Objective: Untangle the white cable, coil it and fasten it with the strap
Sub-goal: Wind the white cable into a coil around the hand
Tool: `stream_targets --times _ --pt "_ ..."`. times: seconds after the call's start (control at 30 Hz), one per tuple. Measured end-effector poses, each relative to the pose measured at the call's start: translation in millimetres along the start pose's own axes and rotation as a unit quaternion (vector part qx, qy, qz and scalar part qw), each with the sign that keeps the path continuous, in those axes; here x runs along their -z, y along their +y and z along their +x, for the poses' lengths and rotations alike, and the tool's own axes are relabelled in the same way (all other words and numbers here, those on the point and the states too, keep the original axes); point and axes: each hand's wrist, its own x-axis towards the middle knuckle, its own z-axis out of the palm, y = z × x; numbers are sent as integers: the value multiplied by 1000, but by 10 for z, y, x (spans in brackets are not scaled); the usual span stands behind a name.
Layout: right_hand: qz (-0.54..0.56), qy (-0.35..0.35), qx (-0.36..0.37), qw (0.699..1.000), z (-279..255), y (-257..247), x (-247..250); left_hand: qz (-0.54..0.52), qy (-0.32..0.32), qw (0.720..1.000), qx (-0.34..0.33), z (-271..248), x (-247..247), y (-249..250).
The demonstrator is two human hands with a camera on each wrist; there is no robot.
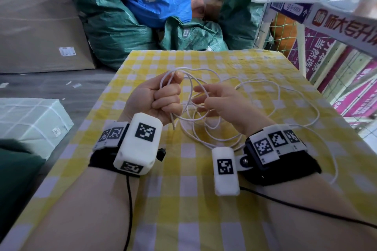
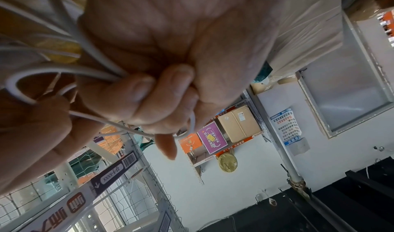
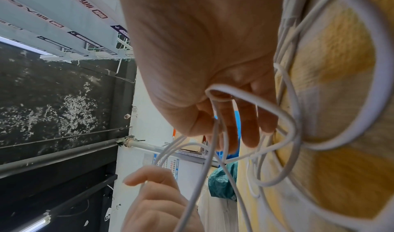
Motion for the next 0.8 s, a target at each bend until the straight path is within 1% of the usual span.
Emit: stream_targets --times 0.07,0.27,0.37,0.53,0.67,0.7,0.8 --pt "-5 -15 3 1000 -1 8 1 -15 -13 1000 2 11 32 1" --pt "17 -25 28 999 -8 14 -7 -52 -69 996 2 36 92 -14" --pt "34 -40 37 998 -20 13 -9 -48 -70 996 -4 32 92 -9" --pt "106 -62 53 991 -33 -21 20 -61 -62 996 -8 -3 172 49" --pt "123 -59 53 989 -47 -45 66 -54 -18 998 -15 -7 255 46" --pt "124 -51 51 990 -41 -44 76 -49 5 999 -22 8 268 41" --pt "108 -23 57 992 -22 -32 85 1 103 993 -63 36 281 33"
